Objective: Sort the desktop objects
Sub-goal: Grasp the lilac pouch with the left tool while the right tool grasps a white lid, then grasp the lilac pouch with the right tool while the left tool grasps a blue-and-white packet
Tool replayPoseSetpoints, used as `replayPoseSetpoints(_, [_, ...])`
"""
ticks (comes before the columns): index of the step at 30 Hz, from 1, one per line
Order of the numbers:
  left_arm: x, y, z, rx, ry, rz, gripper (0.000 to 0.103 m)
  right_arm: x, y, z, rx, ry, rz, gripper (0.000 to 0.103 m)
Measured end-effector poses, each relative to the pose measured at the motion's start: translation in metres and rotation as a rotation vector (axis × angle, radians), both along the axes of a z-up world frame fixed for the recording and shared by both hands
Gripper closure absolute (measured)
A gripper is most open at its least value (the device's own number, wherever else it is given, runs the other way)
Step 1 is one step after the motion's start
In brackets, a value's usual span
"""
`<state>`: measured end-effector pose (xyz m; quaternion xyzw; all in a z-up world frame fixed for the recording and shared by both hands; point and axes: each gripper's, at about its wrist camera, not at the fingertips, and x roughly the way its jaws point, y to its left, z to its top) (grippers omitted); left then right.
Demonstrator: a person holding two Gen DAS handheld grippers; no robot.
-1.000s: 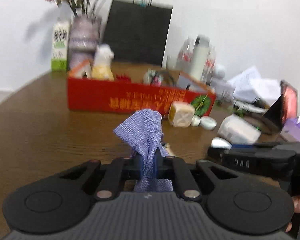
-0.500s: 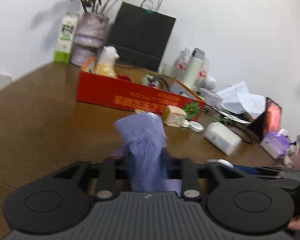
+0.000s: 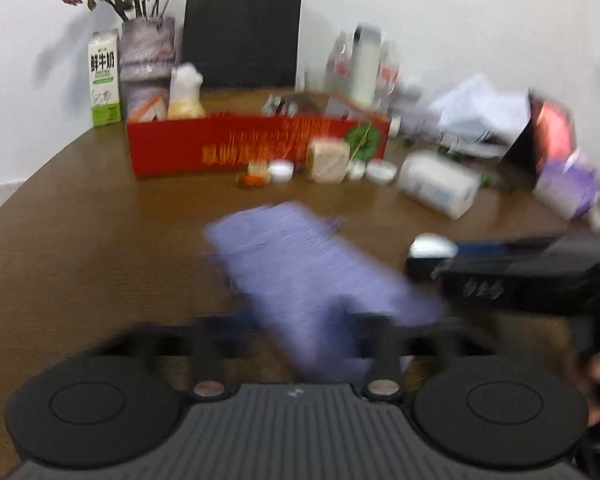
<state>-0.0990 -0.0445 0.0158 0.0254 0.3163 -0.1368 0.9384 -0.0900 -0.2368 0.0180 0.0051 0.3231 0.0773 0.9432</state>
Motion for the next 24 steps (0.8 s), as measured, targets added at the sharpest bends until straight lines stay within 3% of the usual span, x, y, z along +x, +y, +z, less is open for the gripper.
replayPoseSetpoints(2, [-0.005, -0.002, 0.002, 0.017, -0.022, -0.002, 0.102, -0.003, -0.002, 0.002, 0.001, -0.013, 0.003, 0.064])
replayPoseSetpoints(6, [-0.025, -0.005, 0.014, 0.013, -0.142, -0.052, 0.102, -0.005, -0.009, 0.001, 0.007, -0.019, -0.013, 0.064])
replayPoseSetpoints(10, [-0.023, -0.004, 0.019, -0.004, -0.150, -0.067, 0.101, -0.005, -0.013, 0.001, 0.031, -0.011, -0.020, 0.064])
replayPoseSetpoints(13, [0.006, 0.016, 0.020, -0.022, -0.083, 0.024, 0.083, -0.008, -0.009, 0.006, 0.023, -0.022, 0.008, 0.063])
replayPoseSetpoints(14, [0.013, 0.024, 0.019, -0.035, -0.060, 0.026, 0.066, -0.010, -0.007, 0.008, 0.031, -0.030, 0.033, 0.063])
replayPoseSetpoints(15, [0.019, 0.031, 0.017, -0.055, -0.050, 0.036, 0.058, -0.012, -0.005, 0.010, 0.040, -0.039, 0.058, 0.063])
replayPoseSetpoints(20, [0.043, 0.058, 0.009, -0.134, 0.001, 0.125, 0.058, -0.014, 0.022, 0.013, 0.051, -0.051, 0.166, 0.063])
replayPoseSetpoints(24, [0.049, 0.065, 0.010, -0.156, 0.007, 0.136, 0.050, -0.007, 0.051, 0.000, -0.106, -0.037, 0.190, 0.066])
